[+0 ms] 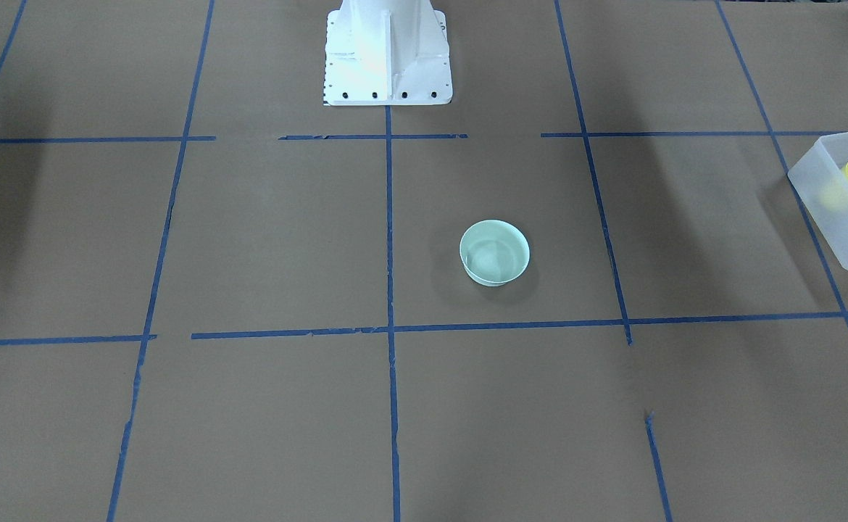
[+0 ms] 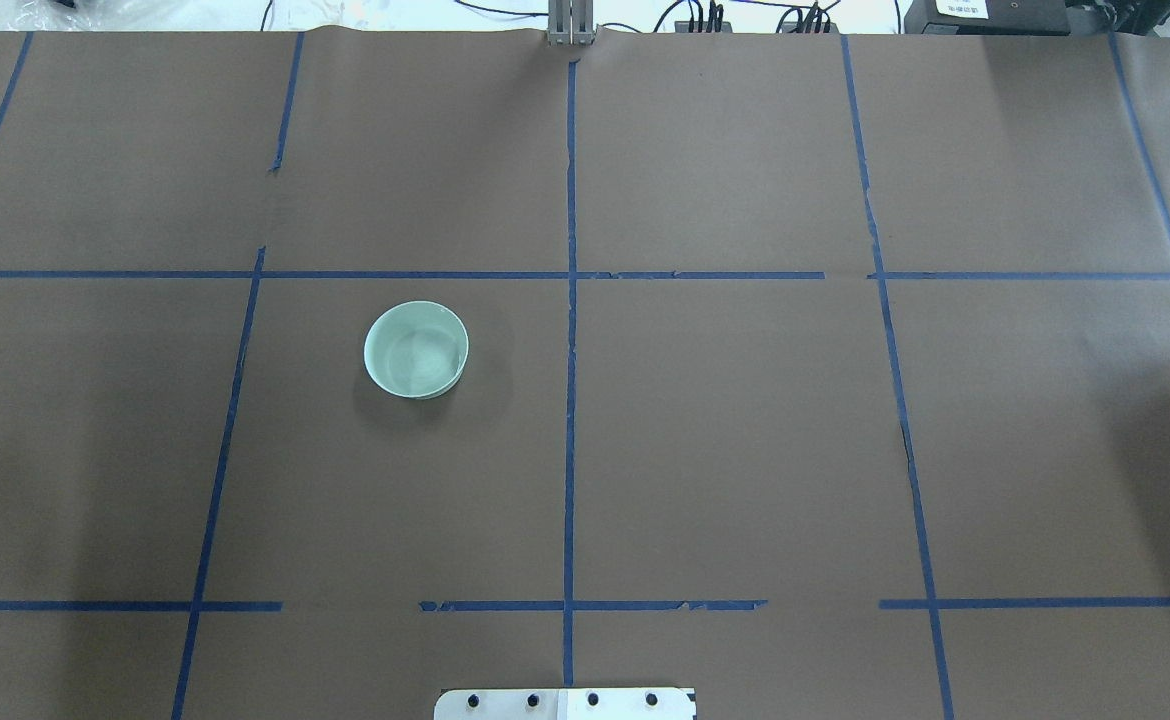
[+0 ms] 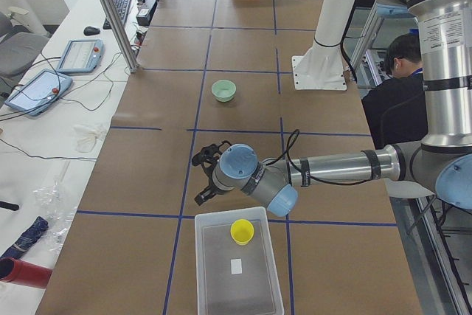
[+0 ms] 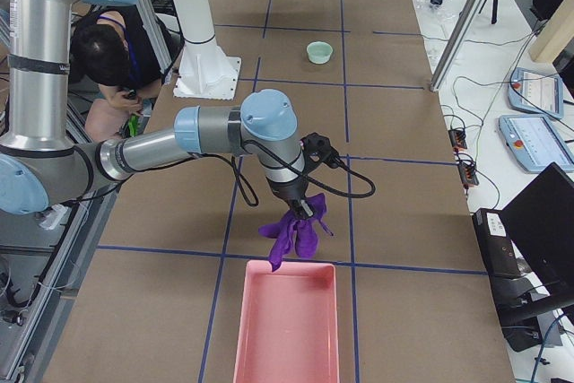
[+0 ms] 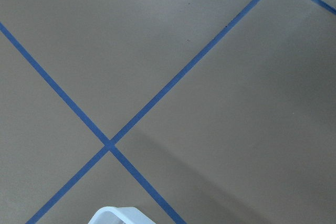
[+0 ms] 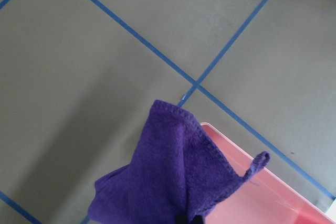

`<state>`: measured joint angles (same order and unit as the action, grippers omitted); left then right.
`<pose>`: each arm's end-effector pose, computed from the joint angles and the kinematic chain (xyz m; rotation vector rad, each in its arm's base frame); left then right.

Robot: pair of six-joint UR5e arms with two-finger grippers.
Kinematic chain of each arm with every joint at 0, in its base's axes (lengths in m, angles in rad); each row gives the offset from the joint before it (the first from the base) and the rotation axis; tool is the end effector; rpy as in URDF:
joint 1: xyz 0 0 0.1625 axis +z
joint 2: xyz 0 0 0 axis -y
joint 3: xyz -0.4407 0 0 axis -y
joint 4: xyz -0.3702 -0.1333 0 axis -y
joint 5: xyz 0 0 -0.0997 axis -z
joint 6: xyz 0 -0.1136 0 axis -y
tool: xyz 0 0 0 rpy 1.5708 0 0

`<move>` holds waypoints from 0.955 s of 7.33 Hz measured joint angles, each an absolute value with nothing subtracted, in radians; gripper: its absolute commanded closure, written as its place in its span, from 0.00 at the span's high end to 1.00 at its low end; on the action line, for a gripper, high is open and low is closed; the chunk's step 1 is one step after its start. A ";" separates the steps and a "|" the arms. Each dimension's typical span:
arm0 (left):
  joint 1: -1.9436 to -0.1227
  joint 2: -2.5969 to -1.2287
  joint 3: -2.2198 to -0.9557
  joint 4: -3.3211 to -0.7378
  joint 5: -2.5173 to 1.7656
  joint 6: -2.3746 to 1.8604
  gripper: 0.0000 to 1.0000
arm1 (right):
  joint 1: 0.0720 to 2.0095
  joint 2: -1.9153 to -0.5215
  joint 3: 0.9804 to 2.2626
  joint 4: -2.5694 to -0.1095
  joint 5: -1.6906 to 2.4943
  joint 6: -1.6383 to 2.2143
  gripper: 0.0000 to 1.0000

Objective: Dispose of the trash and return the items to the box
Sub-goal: 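Carry the purple cloth into the pink bin and release it, then reach the left gripper to the green bowl and grasp its rim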

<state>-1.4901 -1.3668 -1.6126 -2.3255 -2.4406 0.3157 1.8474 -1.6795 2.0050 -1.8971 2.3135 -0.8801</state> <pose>-0.0141 -0.4021 0.6589 0.6590 0.7843 0.6191 0.1643 -0.3719 0.5660 0.4113 -0.6315 -0.5749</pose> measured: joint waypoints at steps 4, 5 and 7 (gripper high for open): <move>-1.490 -1.367 -1.626 -2.331 -2.441 0.274 1.00 | 1.931 -1.650 1.811 -1.905 2.205 -1.068 1.00; -1.490 -1.368 -1.628 -2.332 -2.440 0.272 1.00 | 1.906 -1.678 1.789 -1.863 2.207 -1.047 1.00; -1.490 -1.368 -1.637 -2.330 -2.433 0.257 1.00 | 1.837 -1.703 1.775 -1.780 2.231 -0.939 1.00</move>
